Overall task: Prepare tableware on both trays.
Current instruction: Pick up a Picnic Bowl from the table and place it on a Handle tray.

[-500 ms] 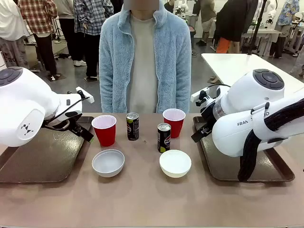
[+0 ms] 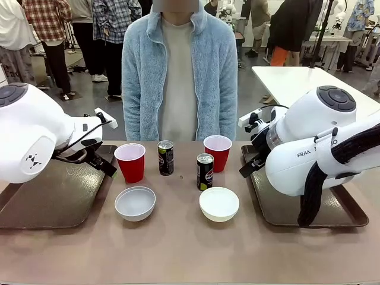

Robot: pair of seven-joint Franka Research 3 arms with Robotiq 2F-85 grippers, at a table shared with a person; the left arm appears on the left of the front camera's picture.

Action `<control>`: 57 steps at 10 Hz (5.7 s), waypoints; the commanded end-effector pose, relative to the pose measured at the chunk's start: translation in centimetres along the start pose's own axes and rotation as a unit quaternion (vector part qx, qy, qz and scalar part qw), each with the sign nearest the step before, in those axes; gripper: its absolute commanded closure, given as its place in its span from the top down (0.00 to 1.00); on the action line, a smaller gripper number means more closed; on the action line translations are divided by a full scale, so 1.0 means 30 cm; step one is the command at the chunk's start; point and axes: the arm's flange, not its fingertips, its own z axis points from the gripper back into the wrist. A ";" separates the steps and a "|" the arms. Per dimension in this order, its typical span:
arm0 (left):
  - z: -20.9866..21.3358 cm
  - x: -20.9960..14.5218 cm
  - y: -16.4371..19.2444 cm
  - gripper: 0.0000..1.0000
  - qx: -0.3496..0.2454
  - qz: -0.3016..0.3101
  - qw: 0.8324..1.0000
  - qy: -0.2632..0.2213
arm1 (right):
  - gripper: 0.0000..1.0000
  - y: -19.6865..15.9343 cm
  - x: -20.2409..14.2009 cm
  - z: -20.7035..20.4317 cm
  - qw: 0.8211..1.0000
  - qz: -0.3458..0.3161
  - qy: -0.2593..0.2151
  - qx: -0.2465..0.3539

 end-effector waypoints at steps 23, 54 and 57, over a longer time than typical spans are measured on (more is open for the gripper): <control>0.376 -0.094 -0.069 1.00 -0.209 0.034 0.969 0.124 | 1.00 0.010 -0.131 0.354 0.968 -0.080 0.174 0.162; 0.623 -0.657 0.588 1.00 -0.371 0.372 0.851 -0.008 | 1.00 -0.541 -0.691 0.570 0.856 -0.354 0.080 0.369; 0.623 -0.657 0.588 1.00 -0.371 0.372 0.851 -0.008 | 1.00 -0.466 -0.503 0.695 0.877 -0.374 0.114 0.279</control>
